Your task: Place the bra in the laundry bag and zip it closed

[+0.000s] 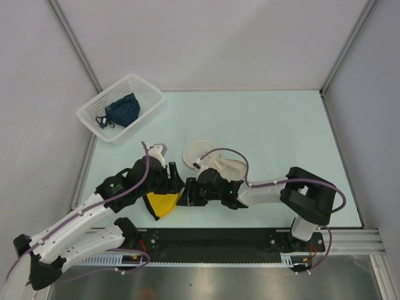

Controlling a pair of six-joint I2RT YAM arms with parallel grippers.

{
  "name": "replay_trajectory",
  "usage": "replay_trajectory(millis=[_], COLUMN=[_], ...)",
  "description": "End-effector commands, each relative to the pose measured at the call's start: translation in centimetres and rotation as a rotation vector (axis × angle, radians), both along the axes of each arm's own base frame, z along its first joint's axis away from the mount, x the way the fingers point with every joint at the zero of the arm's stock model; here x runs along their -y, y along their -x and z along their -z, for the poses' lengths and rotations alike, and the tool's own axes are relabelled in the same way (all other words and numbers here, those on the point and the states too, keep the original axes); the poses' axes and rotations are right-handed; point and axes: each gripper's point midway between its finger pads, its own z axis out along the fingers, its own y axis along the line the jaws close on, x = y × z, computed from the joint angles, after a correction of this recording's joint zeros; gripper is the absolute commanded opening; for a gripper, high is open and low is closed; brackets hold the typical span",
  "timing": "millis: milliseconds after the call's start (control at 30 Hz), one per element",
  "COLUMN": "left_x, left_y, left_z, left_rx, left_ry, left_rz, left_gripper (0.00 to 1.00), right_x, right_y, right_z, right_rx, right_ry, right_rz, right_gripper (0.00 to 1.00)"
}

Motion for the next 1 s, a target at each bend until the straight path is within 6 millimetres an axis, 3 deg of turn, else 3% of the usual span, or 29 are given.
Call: replay_trajectory(millis=[0, 33, 67, 200, 233, 300, 333, 433, 467, 600, 633, 733, 800, 833, 900, 967], left_x=[-1.0, -1.8, -2.3, -4.5, -4.7, -5.0, -5.0, -5.3, -5.4, -6.0, -6.0, -5.5, -4.7, -4.3, -3.6, -3.2], left_y=[-0.1, 0.1, -0.1, -0.4, -0.3, -0.1, 0.0, 0.3, 0.4, 0.8, 0.9, 1.3, 1.9, 2.1, 2.7, 2.9], left_z=[-4.5, -4.5, -5.5, -6.9, -7.3, -8.4, -8.7, -9.5, -9.6, -9.7, -9.8, -10.6, -11.5, -12.1, -13.8, -15.9], left_rx=[0.094, 0.094, 0.120, 0.181, 0.191, 0.217, 0.224, 0.241, 0.244, 0.247, 0.245, 0.256, 0.263, 0.274, 0.303, 0.366], left_ry=[0.018, -0.006, -0.004, -0.029, -0.021, 0.021, 0.035, 0.063, 0.063, 0.051, 0.050, 0.094, 0.139, 0.162, 0.201, 0.238], left_rz=[-0.002, -0.013, -0.029, -0.100, -0.110, -0.126, -0.129, -0.133, -0.135, -0.131, -0.125, -0.092, -0.043, -0.023, 0.042, 0.092], left_gripper=[0.72, 0.72, 0.73, 0.75, 0.75, 0.75, 0.76, 0.76, 0.76, 0.76, 0.76, 0.79, 0.80, 0.83, 0.85, 0.89], right_x=[0.2, 0.5, 0.6, -0.4, -0.7, -2.0, -2.4, -3.5, -3.7, -4.1, -4.1, -4.2, -4.2, -3.7, -2.9, -1.3], right_y=[0.4, 0.5, 0.5, 0.4, 0.3, -0.1, -0.5, -1.3, -1.4, -2.6, -2.8, -3.8, -4.2, -5.1, -5.0, -5.5], right_z=[-3.5, -3.2, -3.4, -4.0, -2.9, -3.3, -2.2, -1.5, -0.6, -0.3, -0.3, -0.8, -1.7, -1.9, -2.8, -5.2], right_rx=[0.118, 0.112, 0.116, 0.124, 0.111, 0.113, 0.107, 0.098, 0.078, 0.098, 0.106, 0.145, 0.153, 0.158, 0.159, 0.179], right_ry=[0.024, 0.049, 0.053, 0.024, 0.041, 0.024, 0.036, 0.018, 0.022, 0.011, 0.012, -0.003, -0.038, -0.044, -0.063, -0.094], right_rz=[-0.037, -0.034, -0.033, -0.062, -0.066, -0.073, -0.068, -0.052, -0.054, -0.012, -0.006, 0.000, -0.017, -0.012, -0.081, -0.147], right_gripper=[0.51, 0.57, 0.70, 0.95, 0.97, 1.00, 1.00, 1.00, 0.97, 0.80, 0.66, 0.38, 0.29, 0.12, 0.01, 0.00])
